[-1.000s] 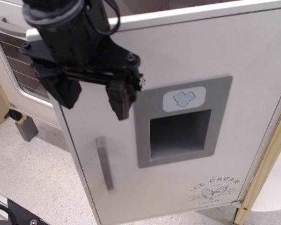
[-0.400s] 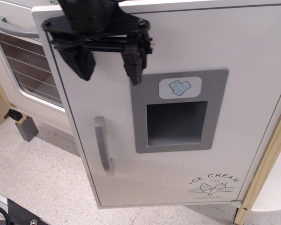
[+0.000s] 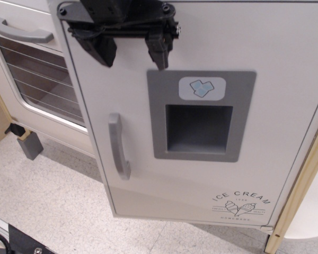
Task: Close fridge
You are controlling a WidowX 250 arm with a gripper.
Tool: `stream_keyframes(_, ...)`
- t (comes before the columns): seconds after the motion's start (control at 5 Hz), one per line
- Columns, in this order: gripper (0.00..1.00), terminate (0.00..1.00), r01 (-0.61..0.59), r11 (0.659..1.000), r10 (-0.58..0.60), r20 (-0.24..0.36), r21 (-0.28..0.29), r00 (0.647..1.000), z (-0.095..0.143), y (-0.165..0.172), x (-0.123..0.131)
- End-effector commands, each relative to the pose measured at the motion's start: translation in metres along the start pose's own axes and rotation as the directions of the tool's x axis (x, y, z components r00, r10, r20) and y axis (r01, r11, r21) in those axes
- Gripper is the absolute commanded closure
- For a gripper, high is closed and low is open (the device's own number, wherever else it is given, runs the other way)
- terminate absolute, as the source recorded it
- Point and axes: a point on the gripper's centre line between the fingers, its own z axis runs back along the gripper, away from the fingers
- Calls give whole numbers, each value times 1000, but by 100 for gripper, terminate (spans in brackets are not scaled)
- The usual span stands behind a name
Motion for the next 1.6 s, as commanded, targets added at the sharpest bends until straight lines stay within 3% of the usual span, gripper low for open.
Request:
stream_keyframes(0.0,0,0,-15,1000,14,79,11,997,-4,4,20)
stream_keyframes(0.8,0,0,-86,996,82,127,28,989,-18,6,58)
stream_keyframes(1.4,0,0,-138,990,133,126,26,983,-23,9,79)
